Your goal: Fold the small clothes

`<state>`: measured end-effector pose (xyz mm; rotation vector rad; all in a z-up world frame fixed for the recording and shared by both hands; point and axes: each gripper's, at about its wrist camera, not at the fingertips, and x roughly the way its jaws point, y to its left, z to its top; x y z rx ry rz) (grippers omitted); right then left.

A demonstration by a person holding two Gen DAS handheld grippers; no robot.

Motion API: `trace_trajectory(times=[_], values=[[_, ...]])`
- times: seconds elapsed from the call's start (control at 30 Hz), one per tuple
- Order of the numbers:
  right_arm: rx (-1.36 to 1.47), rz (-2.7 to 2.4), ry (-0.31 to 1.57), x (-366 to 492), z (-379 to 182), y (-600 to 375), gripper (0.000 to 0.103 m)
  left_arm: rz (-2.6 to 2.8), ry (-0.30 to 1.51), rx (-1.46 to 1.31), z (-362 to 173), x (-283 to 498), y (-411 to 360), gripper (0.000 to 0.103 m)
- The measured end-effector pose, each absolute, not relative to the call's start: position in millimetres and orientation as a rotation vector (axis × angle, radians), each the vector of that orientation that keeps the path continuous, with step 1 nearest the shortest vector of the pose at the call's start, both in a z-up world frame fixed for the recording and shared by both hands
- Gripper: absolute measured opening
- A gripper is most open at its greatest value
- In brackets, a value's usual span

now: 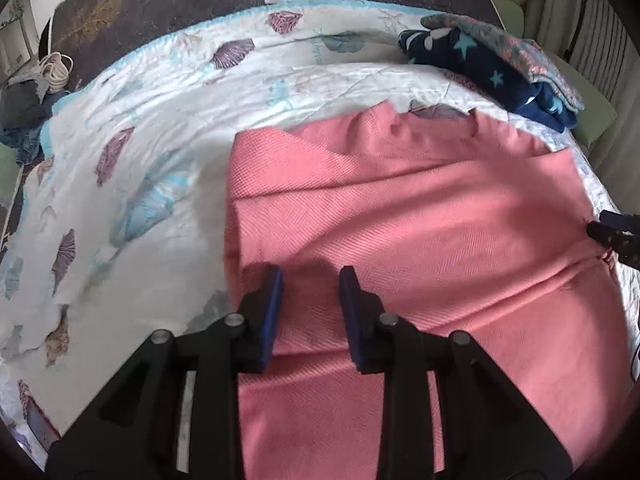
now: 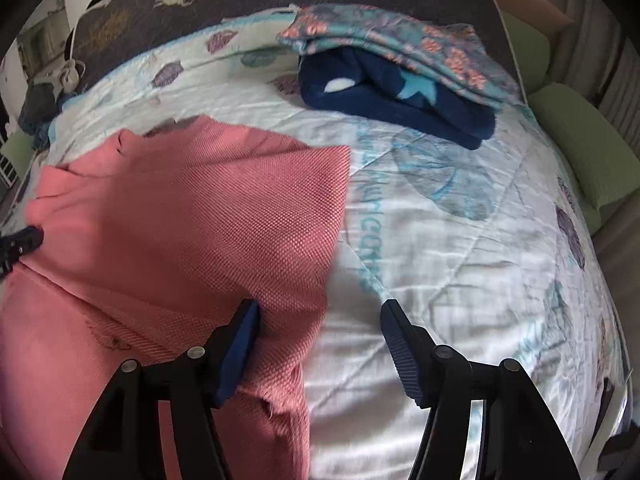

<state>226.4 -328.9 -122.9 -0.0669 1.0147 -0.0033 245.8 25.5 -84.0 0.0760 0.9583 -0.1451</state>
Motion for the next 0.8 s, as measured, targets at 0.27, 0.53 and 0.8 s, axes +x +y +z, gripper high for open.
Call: trace_trajectory(times=[0.27, 0.53, 0.8], values=[[0.056, 0.115, 0.976, 272, -85, -315, 0.009, -0.16, 0.949, 0.03, -71, 302, 7, 0.046], [-0.06, -0.014, 1.004, 286, -121, -317, 0.005, -0.115, 0.973, -0.073, -89, 302, 40, 0.047], [0.069, 0.163, 1.066, 201, -116, -318, 0.005, -0.172, 1.019, 0.052, -103, 230, 30, 0.069]])
